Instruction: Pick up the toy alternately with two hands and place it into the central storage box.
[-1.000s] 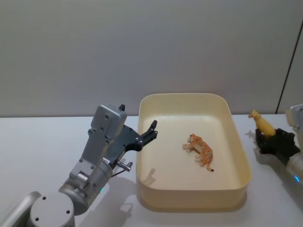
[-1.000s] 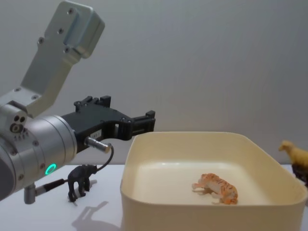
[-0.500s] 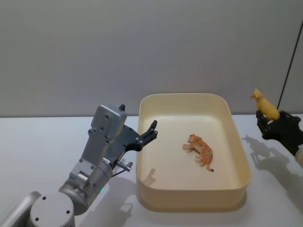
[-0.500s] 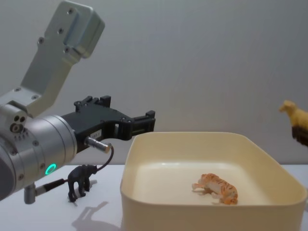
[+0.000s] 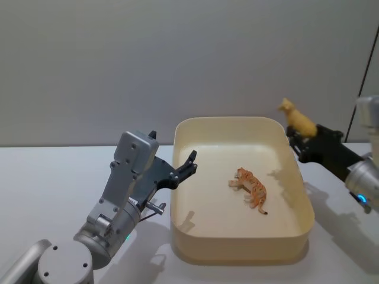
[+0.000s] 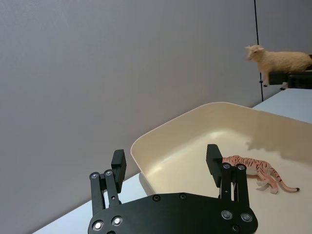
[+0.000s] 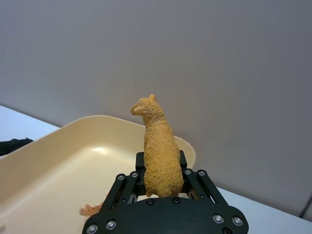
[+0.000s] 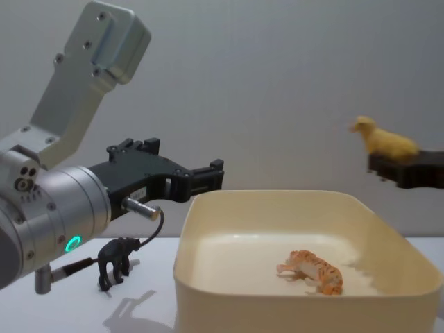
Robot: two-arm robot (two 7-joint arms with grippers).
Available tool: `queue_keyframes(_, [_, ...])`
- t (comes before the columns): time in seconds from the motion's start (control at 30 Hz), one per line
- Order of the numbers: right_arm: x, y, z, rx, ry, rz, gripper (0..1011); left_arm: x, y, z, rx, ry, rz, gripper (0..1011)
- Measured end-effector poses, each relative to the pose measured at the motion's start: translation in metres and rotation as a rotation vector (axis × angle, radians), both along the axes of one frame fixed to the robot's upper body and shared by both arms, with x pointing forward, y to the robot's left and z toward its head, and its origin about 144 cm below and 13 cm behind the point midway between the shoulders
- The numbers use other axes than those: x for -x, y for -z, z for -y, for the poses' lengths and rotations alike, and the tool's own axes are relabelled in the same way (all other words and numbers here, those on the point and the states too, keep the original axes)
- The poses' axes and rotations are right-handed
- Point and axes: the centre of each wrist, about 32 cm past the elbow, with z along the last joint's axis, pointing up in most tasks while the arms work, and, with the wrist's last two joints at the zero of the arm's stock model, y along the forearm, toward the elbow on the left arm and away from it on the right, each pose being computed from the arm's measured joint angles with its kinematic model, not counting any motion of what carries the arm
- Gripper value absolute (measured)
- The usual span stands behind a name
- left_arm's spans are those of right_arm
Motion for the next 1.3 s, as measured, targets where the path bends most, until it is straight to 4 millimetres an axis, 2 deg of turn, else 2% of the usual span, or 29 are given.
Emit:
queue_keyframes(0.2, [-0.017,-0.004,-0.017,-0.011,-0.075,-0.03,321,0.0,0.0,0.0,0.0,0.0,0.0,1001])
queue_keyframes(0.4, [-0.037,-0.007,-0.036,-0.014,-0.151,-0.063,493,0.0,0.0,0.0,0.0,0.0,0.0,1001])
queue_keyframes(0.43, [-0.039,-0.007,-0.038,-0.014,-0.156,-0.066,549,0.0,0.0,0.0,0.0,0.0,0.0,1001])
queue_keyframes(0.67, [-0.046,-0.01,-0.046,-0.014,-0.189,-0.077,746,0.0,0.0,0.0,0.0,0.0,0.0,1001])
queue_keyframes(0.97, [-0.041,-0.011,-0.035,-0.024,-0.145,-0.059,999,0.0,0.0,0.0,0.0,0.0,0.0,1001])
queue_keyframes(1.3, [-0.025,-0.013,-0.007,-0.039,-0.042,-0.019,1001,0.0,0.0,0.0,0.0,0.0,0.0,1001])
